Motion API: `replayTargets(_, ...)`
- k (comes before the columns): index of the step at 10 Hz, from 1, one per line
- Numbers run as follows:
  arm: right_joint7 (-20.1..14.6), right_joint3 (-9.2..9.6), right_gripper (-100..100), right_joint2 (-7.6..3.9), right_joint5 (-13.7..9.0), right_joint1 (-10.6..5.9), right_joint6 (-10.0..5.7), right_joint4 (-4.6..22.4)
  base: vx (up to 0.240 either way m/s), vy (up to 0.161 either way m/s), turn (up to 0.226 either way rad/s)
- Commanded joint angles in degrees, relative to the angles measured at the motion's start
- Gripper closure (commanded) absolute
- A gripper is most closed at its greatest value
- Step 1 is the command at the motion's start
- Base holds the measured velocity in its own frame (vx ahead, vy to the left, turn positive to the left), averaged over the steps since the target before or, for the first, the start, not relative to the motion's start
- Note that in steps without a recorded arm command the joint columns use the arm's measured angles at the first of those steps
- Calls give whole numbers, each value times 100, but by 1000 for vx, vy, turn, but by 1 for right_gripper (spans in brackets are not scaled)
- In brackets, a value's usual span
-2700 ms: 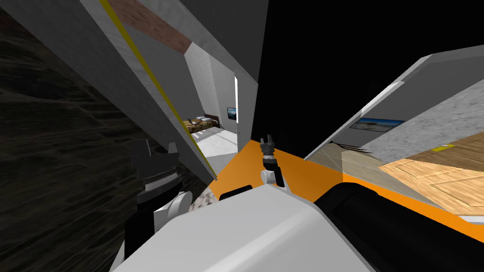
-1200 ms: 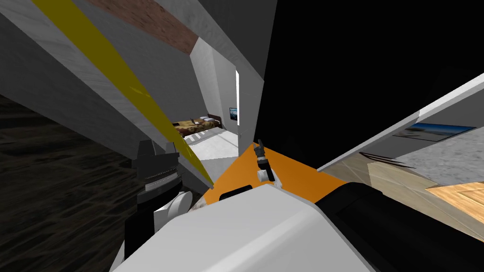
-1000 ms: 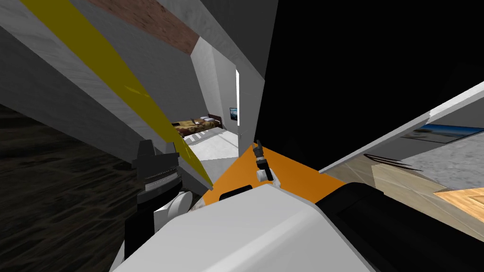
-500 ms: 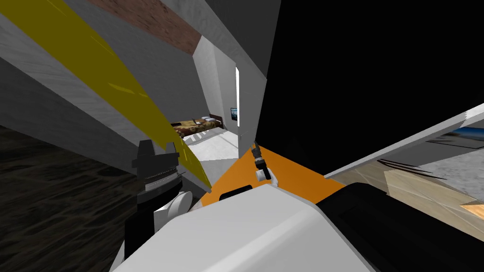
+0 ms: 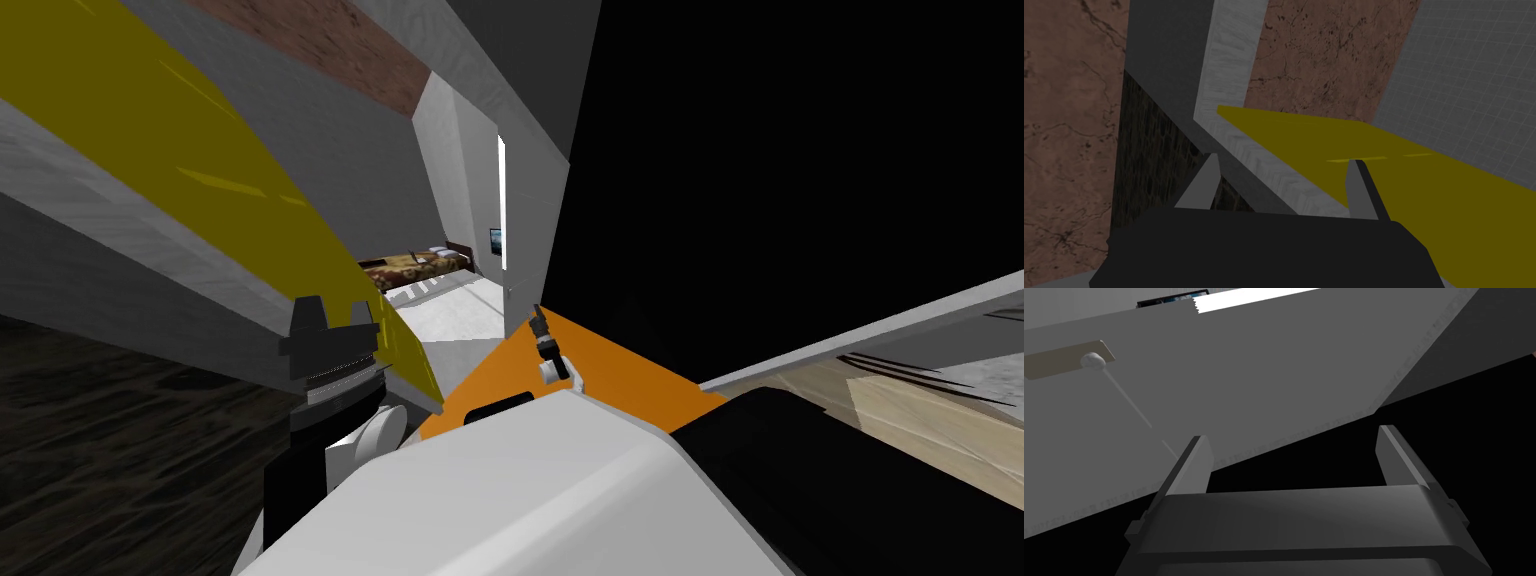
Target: Push the door open
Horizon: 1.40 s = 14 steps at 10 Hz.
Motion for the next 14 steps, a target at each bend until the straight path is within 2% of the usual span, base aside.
replayTargets(1,-38,18,-100,-20,67,-109,-61,257,93,-67,55)
replayTargets(14,-327,154,-100,-112,595,-959,-607,2345,84,-89,58)
